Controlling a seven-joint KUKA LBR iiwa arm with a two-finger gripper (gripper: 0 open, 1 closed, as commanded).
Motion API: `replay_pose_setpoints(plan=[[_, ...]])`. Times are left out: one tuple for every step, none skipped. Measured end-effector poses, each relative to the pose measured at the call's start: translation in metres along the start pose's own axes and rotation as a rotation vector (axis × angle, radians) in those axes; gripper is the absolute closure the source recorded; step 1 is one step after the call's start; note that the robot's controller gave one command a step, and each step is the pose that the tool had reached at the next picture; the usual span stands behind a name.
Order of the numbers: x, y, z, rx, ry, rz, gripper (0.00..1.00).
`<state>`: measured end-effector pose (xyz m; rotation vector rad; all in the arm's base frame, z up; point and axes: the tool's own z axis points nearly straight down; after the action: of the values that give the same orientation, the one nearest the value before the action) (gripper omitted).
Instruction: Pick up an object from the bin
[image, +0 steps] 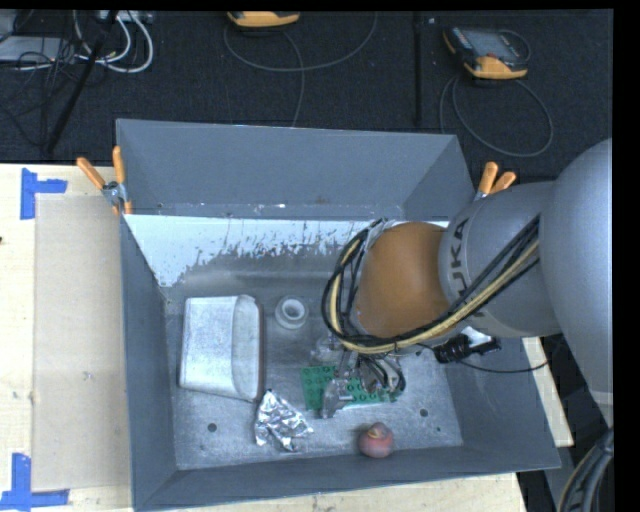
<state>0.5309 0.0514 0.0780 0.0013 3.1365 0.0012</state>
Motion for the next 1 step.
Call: replay_pose_setpoints(plan=[[0.0099, 0.0087, -0.1118, 0.000, -0.001, -0.135, 1.00]])
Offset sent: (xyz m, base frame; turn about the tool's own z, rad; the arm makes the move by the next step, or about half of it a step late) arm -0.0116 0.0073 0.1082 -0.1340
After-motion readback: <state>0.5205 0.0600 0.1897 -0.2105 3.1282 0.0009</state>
